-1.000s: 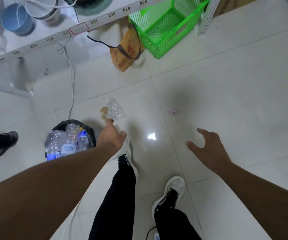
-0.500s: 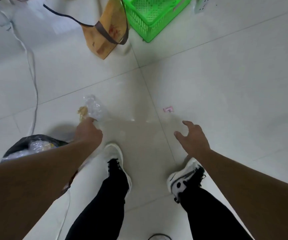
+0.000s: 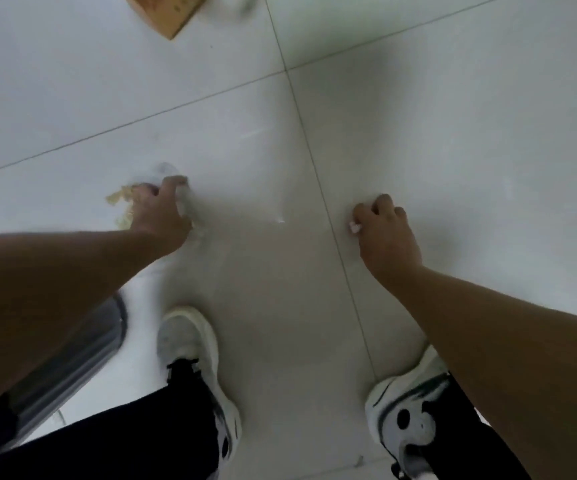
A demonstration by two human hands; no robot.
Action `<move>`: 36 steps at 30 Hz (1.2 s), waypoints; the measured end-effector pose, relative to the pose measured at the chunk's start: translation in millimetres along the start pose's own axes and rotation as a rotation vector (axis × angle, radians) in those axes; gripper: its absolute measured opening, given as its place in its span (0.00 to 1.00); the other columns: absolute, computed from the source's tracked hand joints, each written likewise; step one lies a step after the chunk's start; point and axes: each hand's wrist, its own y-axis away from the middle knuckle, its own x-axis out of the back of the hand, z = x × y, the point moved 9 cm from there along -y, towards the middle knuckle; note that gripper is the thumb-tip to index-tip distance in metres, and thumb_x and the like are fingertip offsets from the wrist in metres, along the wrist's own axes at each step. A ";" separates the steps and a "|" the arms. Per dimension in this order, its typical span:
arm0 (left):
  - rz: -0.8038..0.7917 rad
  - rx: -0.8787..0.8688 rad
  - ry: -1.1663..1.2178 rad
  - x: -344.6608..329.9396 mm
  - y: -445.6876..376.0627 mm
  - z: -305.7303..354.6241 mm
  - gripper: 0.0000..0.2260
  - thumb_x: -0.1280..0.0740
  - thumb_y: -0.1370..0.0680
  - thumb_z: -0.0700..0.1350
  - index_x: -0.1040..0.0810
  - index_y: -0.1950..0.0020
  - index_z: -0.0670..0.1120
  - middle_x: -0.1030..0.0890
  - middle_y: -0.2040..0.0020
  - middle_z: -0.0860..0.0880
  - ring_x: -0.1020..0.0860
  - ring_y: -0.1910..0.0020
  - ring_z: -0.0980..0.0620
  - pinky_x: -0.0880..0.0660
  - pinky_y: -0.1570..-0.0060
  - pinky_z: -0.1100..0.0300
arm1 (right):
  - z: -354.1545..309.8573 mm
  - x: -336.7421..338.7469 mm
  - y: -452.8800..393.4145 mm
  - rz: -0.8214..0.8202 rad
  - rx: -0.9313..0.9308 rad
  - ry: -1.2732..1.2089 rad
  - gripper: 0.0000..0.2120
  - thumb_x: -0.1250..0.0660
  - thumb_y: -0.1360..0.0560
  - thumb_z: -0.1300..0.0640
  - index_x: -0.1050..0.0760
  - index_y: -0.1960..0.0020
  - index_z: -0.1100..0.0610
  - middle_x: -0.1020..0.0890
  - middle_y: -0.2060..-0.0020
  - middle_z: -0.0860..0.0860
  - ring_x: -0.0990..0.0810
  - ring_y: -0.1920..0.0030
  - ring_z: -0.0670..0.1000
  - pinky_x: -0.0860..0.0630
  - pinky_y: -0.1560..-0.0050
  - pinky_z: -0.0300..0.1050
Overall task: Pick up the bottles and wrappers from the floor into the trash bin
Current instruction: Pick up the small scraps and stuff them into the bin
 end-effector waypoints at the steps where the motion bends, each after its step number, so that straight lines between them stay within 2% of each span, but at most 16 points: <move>1: 0.010 -0.076 0.012 0.1 -0.1 10.6 0.23 0.28 0.23 0.41 0.25 0.29 0.53 0.28 0.31 0.38 0.27 0.33 0.35 0.28 0.35 0.47 | 0.9 -2.4 2.1 -0.002 0.021 -0.014 0.09 0.35 0.19 0.66 0.24 0.40 0.58 0.27 0.41 0.60 0.24 0.45 0.65 0.22 0.52 0.56; 3: 0.021 -0.126 0.018 4.1 10.1 25.8 0.14 0.28 0.24 0.41 0.20 0.38 0.49 0.23 0.37 0.40 0.24 0.38 0.38 0.28 0.39 0.51 | 1.2 3.6 13.9 0.002 0.010 -0.071 0.05 0.35 0.19 0.63 0.24 0.43 0.60 0.25 0.45 0.61 0.21 0.51 0.66 0.24 0.53 0.55; 5: 0.012 -0.054 0.068 7.9 34.1 35.8 0.13 0.28 0.26 0.41 0.21 0.44 0.53 0.25 0.42 0.45 0.25 0.46 0.44 0.29 0.47 0.55 | 12.1 19.9 32.2 0.034 -0.110 -0.167 0.04 0.33 0.20 0.61 0.24 0.46 0.60 0.25 0.47 0.60 0.21 0.54 0.64 0.22 0.53 0.55; 7: 0.007 -0.071 0.110 17.2 69.2 62.0 0.13 0.28 0.27 0.41 0.23 0.46 0.55 0.27 0.44 0.48 0.28 0.49 0.49 0.32 0.49 0.58 | 28.1 45.2 59.9 0.055 -0.215 -0.270 0.03 0.32 0.20 0.58 0.24 0.47 0.57 0.24 0.47 0.56 0.21 0.54 0.61 0.22 0.51 0.53; 11: -0.076 -0.241 0.081 51.7 140.4 135.7 0.14 0.29 0.27 0.41 0.22 0.44 0.54 0.26 0.44 0.50 0.27 0.48 0.50 0.30 0.47 0.58 | 51.9 119.5 121.6 0.073 -0.321 -0.421 0.03 0.32 0.20 0.56 0.24 0.48 0.54 0.22 0.49 0.53 0.21 0.51 0.56 0.26 0.50 0.50; 13: -0.103 -0.324 0.062 71.3 168.7 182.2 0.13 0.30 0.27 0.42 0.22 0.45 0.54 0.26 0.45 0.51 0.26 0.47 0.50 0.27 0.45 0.55 | 69.4 162.6 155.4 0.086 -0.372 -0.501 0.03 0.31 0.21 0.55 0.23 0.49 0.53 0.20 0.51 0.51 0.20 0.51 0.55 0.23 0.48 0.51; 16: -0.102 -0.431 -0.083 97.0 203.9 263.2 0.05 0.33 0.20 0.43 0.24 0.45 0.48 0.28 0.44 0.49 0.25 0.46 0.44 0.25 0.46 0.52 | 109.0 226.3 206.7 0.146 -0.481 -0.589 0.04 0.32 0.22 0.51 0.26 0.54 0.50 0.18 0.60 0.49 0.19 0.58 0.53 0.21 0.54 0.50; 18: -0.069 -0.516 -0.139 113.7 229.9 324.0 0.01 0.36 0.17 0.41 0.26 0.48 0.44 0.28 0.49 0.44 0.25 0.49 0.40 0.25 0.50 0.50 | 142.6 259.5 241.6 0.210 -0.569 -0.624 0.06 0.33 0.22 0.50 0.28 0.55 0.50 0.19 0.63 0.49 0.19 0.61 0.53 0.23 0.60 0.50; 20: -0.054 -0.593 -0.152 125.6 254.4 379.5 0.07 0.40 0.16 0.38 0.24 0.51 0.39 0.23 0.53 0.38 0.23 0.50 0.36 0.26 0.51 0.49 | 170.1 283.7 272.0 0.267 -0.639 -0.647 0.07 0.35 0.22 0.49 0.30 0.55 0.50 0.19 0.63 0.50 0.20 0.62 0.54 0.27 0.64 0.48; 22: -0.040 -0.630 -0.155 132.2 279.6 431.7 0.09 0.39 0.16 0.40 0.22 0.50 0.37 0.19 0.52 0.34 0.21 0.50 0.34 0.29 0.53 0.50 | 198.2 299.5 302.8 0.295 -0.703 -0.658 0.07 0.38 0.20 0.48 0.30 0.53 0.51 0.19 0.63 0.51 0.21 0.63 0.53 0.29 0.64 0.47; 25: -0.045 -0.707 -0.146 132.2 321.7 501.3 0.07 0.38 0.17 0.43 0.24 0.52 0.43 0.19 0.57 0.37 0.20 0.54 0.34 0.32 0.57 0.54 | 235.7 314.8 347.3 0.324 -0.770 -0.651 0.09 0.40 0.17 0.47 0.29 0.49 0.52 0.19 0.62 0.51 0.20 0.63 0.53 0.28 0.64 0.48; 28: -0.076 -0.774 -0.110 122.8 362.2 558.6 0.08 0.42 0.17 0.48 0.27 0.52 0.46 0.21 0.59 0.43 0.23 0.57 0.37 0.32 0.58 0.54 | 270.7 325.7 386.9 0.364 -0.818 -0.664 0.09 0.41 0.16 0.47 0.29 0.49 0.52 0.19 0.62 0.51 0.20 0.62 0.54 0.26 0.63 0.48; 32: -0.075 -0.805 -0.090 110.9 410.0 613.1 0.10 0.45 0.19 0.49 0.29 0.55 0.48 0.25 0.63 0.48 0.26 0.60 0.40 0.35 0.60 0.53 | 307.5 333.0 425.1 0.398 -0.861 -0.701 0.10 0.42 0.15 0.47 0.28 0.48 0.52 0.19 0.61 0.50 0.20 0.62 0.52 0.27 0.64 0.47; 36: -0.095 -0.737 -0.098 101.0 442.1 626.8 0.13 0.45 0.23 0.52 0.31 0.61 0.46 0.24 0.65 0.44 0.27 0.64 0.42 0.38 0.68 0.54 | 320.3 331.4 446.0 0.377 -0.867 -0.739 0.10 0.41 0.16 0.46 0.28 0.49 0.52 0.19 0.61 0.49 0.20 0.61 0.51 0.25 0.61 0.49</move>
